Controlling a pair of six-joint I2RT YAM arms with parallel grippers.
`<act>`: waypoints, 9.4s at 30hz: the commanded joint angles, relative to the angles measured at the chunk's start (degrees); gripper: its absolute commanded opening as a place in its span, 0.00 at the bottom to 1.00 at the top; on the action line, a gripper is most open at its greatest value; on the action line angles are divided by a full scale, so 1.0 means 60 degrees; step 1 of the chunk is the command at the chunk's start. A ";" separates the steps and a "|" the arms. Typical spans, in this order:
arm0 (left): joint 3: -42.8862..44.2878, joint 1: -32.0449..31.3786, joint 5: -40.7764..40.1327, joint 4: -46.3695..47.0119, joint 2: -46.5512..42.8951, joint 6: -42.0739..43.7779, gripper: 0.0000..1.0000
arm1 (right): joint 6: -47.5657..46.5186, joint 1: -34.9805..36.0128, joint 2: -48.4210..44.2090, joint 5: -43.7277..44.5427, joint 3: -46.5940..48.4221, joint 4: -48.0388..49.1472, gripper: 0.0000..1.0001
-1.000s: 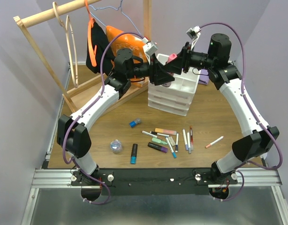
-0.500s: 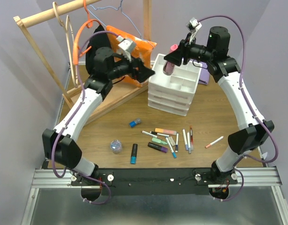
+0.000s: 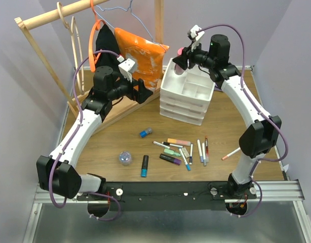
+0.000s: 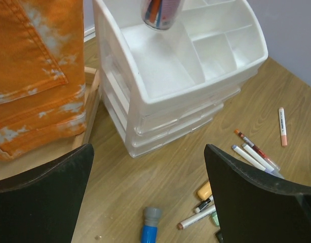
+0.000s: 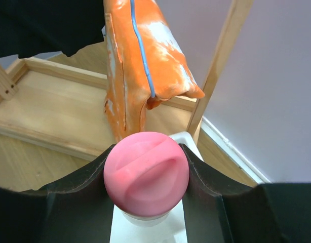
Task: Sort the stationery into containers
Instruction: Place the stationery in the storage box, then pick up the stationery from the center of the board.
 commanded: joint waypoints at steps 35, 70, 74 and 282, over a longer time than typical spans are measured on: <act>-0.0661 -0.0036 -0.0270 -0.0811 -0.0243 0.0974 0.99 | -0.0439 0.0392 0.0313 0.0852 -0.0238 0.0616 0.70; -0.0134 -0.2321 -0.3726 -0.7168 0.0635 0.4299 0.93 | -0.2298 0.0377 -0.9252 0.1907 -0.7445 -0.4876 0.69; -0.0016 -0.2321 -0.3756 -0.7606 0.0973 0.4473 0.89 | -0.3090 0.0377 -0.8990 0.2433 -0.7359 -0.5345 0.67; -0.5218 -0.2233 -0.2950 -0.6185 -0.1165 0.8401 0.75 | 0.0323 0.0495 -0.6337 0.0486 -0.7241 -0.3163 0.68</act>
